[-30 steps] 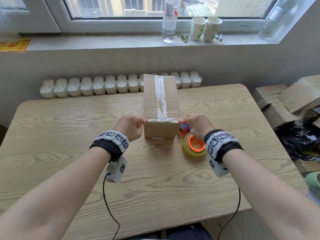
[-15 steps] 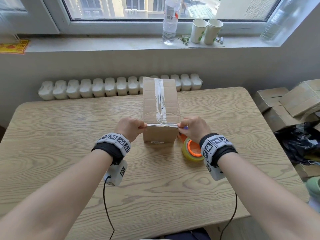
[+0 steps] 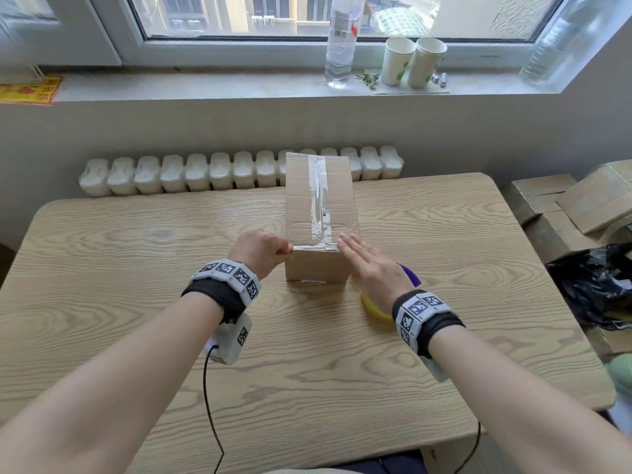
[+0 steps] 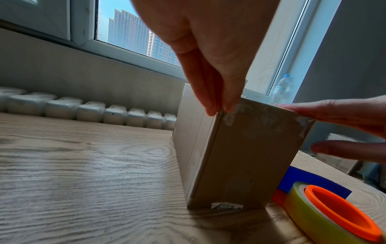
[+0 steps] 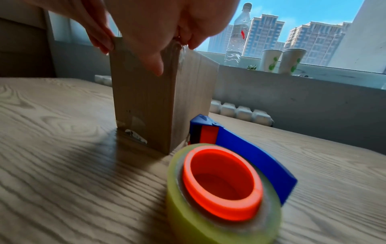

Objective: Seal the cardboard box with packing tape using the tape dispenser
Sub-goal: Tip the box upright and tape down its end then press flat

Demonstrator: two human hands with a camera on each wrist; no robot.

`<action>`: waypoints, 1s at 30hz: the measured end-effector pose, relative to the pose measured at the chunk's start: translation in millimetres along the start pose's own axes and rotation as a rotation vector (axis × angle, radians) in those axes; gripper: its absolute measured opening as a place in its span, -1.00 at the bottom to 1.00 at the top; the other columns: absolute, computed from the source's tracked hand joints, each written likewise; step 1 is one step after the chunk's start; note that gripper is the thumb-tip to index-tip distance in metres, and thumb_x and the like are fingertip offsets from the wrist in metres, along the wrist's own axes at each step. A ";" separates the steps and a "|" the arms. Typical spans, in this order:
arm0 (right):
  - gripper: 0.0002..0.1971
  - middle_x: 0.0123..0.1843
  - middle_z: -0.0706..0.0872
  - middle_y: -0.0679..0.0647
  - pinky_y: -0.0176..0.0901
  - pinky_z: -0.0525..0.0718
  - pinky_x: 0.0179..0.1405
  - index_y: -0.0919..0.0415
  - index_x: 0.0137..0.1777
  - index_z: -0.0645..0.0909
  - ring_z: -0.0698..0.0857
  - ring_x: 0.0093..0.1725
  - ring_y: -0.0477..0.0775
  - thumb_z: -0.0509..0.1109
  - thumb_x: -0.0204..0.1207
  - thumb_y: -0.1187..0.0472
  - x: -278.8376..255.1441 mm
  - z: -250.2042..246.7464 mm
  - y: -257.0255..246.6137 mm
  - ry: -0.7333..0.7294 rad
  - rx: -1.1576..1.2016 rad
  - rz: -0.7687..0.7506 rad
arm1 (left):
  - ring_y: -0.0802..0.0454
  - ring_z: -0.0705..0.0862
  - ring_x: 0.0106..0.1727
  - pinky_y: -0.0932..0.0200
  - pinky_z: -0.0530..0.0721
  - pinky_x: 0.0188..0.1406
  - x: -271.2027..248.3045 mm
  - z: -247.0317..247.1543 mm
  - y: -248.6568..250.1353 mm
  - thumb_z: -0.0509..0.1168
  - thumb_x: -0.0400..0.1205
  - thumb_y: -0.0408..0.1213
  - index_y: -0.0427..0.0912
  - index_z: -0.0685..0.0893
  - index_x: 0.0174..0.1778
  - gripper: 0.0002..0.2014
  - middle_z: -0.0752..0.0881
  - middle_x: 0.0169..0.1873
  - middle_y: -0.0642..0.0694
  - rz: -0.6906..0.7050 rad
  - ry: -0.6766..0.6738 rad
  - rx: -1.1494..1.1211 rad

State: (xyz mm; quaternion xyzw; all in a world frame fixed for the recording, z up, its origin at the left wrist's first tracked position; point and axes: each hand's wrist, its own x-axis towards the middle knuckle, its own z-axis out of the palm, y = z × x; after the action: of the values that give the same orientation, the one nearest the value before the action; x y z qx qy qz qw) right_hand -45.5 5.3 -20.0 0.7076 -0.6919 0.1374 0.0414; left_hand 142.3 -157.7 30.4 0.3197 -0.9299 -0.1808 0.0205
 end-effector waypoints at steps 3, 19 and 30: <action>-0.39 0.46 0.55 0.26 -0.02 0.42 0.50 0.38 0.46 0.43 0.54 0.46 0.17 0.43 0.37 0.39 13.7 0.4 -17.6 -0.031 0.023 -0.042 | -0.21 0.70 -0.16 0.10 0.51 -0.20 0.2 0.9 -1.0 0.26 0.62 -0.11 -0.19 0.79 -0.05 -0.73 0.82 -0.21 -0.24 0.004 -0.004 0.027; -0.48 0.23 0.74 0.24 0.03 0.67 0.17 0.34 0.27 0.64 0.75 0.19 0.18 0.57 0.25 0.47 35.5 -15.7 1.5 -0.035 -0.027 -0.076 | -0.17 0.68 -0.02 0.05 0.57 -0.05 3.0 -2.1 6.0 0.18 0.66 -0.11 -0.18 0.75 0.05 -0.70 0.79 -0.08 -0.21 -0.039 -0.052 0.113; -0.41 0.52 0.48 0.23 0.00 0.35 0.51 0.31 0.50 0.41 0.47 0.51 0.15 0.39 0.43 0.33 31.2 -13.5 -20.3 -0.129 0.063 0.068 | -0.05 0.71 -0.49 0.18 0.63 -0.56 -11.3 8.2 4.9 0.42 0.50 -0.18 -0.17 0.77 -0.29 -0.86 0.78 -0.48 -0.08 0.291 0.092 0.168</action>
State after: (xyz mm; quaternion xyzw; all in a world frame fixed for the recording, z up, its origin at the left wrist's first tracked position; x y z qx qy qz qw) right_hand -27.1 -20.7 3.5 0.6919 -0.7122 0.1148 -0.0302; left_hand 147.2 -144.6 25.4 0.1901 -0.9763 -0.0826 0.0624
